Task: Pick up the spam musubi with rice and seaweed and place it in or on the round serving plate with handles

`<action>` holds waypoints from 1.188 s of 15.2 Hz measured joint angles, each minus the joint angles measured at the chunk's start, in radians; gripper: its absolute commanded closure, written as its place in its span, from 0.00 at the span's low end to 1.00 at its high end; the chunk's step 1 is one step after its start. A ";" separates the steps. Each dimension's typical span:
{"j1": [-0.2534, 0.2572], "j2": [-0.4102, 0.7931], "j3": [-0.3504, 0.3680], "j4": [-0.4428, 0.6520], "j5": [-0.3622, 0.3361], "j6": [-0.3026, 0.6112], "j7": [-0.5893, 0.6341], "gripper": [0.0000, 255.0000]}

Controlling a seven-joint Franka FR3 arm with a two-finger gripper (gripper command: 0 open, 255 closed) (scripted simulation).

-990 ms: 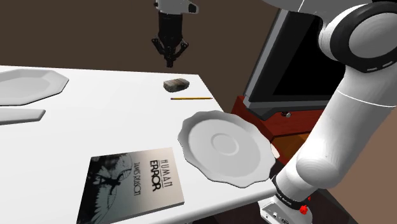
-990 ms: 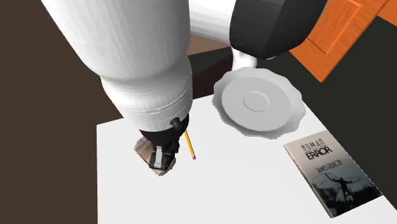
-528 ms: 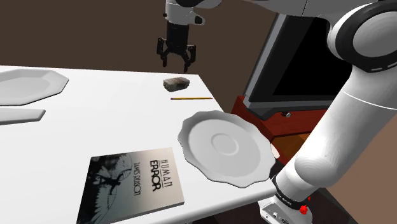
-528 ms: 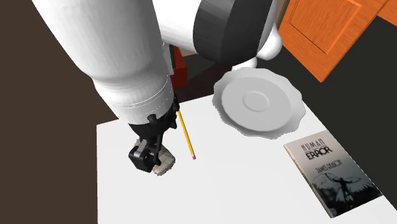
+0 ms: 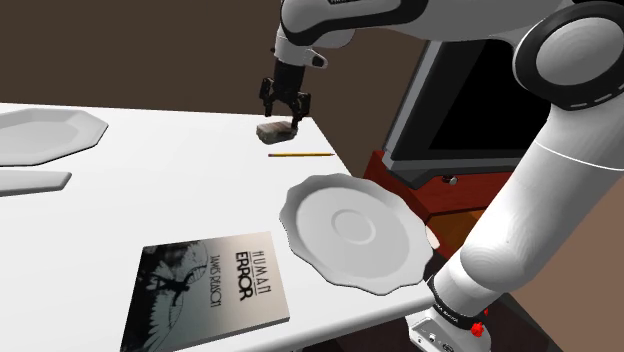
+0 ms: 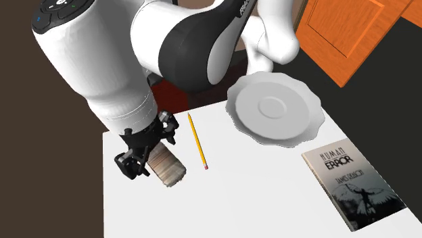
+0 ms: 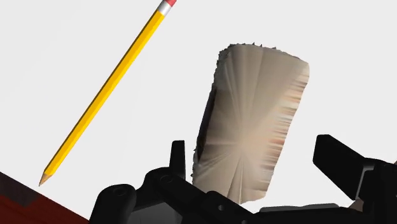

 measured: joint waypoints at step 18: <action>0.002 0.007 0.000 -0.064 0.000 0.076 0.004 1.00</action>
